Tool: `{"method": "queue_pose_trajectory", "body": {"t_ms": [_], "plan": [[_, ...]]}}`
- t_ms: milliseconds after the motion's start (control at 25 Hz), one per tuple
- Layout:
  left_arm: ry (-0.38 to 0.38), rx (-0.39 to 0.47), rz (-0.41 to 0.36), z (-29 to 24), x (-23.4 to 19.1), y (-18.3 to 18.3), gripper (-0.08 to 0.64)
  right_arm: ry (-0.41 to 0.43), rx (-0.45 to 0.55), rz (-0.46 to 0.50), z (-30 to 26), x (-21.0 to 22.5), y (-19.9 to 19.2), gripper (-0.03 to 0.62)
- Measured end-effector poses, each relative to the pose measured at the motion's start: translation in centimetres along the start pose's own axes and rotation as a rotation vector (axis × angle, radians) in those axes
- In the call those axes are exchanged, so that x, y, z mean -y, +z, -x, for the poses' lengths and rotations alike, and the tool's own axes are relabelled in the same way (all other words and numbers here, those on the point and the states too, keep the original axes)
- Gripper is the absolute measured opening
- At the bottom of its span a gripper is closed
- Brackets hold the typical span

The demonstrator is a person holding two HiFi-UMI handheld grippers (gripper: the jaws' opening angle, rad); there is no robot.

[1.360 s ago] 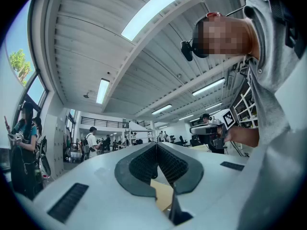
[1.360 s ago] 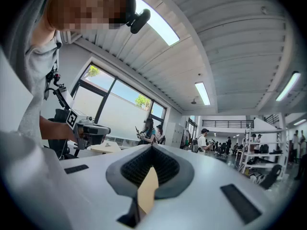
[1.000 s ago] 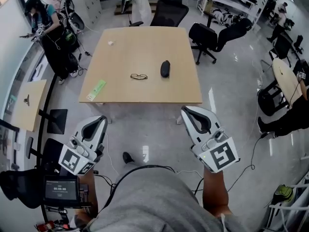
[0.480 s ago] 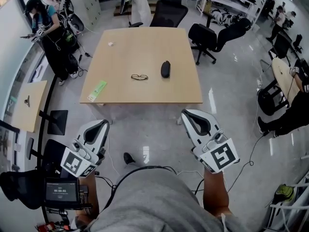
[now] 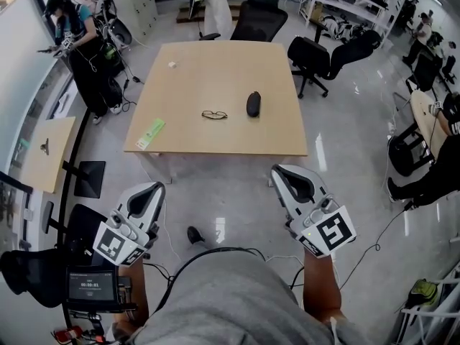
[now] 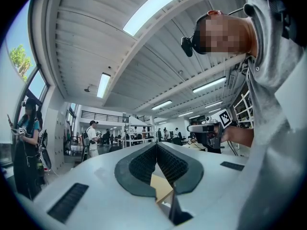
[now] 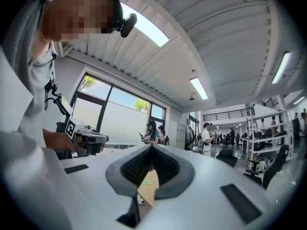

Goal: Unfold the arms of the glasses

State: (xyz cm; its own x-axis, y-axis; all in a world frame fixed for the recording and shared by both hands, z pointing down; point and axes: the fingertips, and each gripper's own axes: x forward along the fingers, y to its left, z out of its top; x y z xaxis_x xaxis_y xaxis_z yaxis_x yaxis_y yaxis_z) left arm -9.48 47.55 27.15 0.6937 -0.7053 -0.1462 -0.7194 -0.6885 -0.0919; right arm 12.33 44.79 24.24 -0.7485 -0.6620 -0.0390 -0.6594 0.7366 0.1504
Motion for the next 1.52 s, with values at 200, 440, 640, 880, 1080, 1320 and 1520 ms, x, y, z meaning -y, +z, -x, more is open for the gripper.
{"method": "queue_pose_trajectory", "body": {"t_ms": [200, 440, 640, 880, 1080, 1320, 1520], "plan": [[-0.008, -0.011, 0.010, -0.5, 0.8, 0.8, 0.006, -0.005, -0.012, -0.012, 0.8, 0.5, 0.6, 0.008], [-0.031, -0.017, 0.024, -1.7, 1.0, 0.2, 0.006, -0.021, -0.039, -0.025, 1.1, 1.4, -0.3, 0.008], [-0.046, -0.025, 0.038, -2.4, 1.2, -0.4, 0.006, -0.036, -0.057, -0.034, 1.4, 1.8, -0.9, 0.008], [-0.055, -0.024, 0.048, -2.2, 1.3, -0.8, 0.006, -0.043, -0.070, -0.041, 1.6, 1.5, -1.3, 0.008], [-0.039, -0.029, 0.059, -1.2, 1.1, -1.6, 0.006, -0.026, -0.078, -0.056, 1.1, 0.6, -2.1, 0.008], [0.002, -0.047, 0.081, 0.4, 0.3, -2.9, 0.006, 0.017, -0.090, -0.074, -0.5, -0.3, -3.3, 0.008], [0.016, -0.051, 0.120, 0.4, -1.3, -3.7, 0.006, 0.047, -0.108, -0.074, -2.7, -0.7, -3.4, 0.008]]}}
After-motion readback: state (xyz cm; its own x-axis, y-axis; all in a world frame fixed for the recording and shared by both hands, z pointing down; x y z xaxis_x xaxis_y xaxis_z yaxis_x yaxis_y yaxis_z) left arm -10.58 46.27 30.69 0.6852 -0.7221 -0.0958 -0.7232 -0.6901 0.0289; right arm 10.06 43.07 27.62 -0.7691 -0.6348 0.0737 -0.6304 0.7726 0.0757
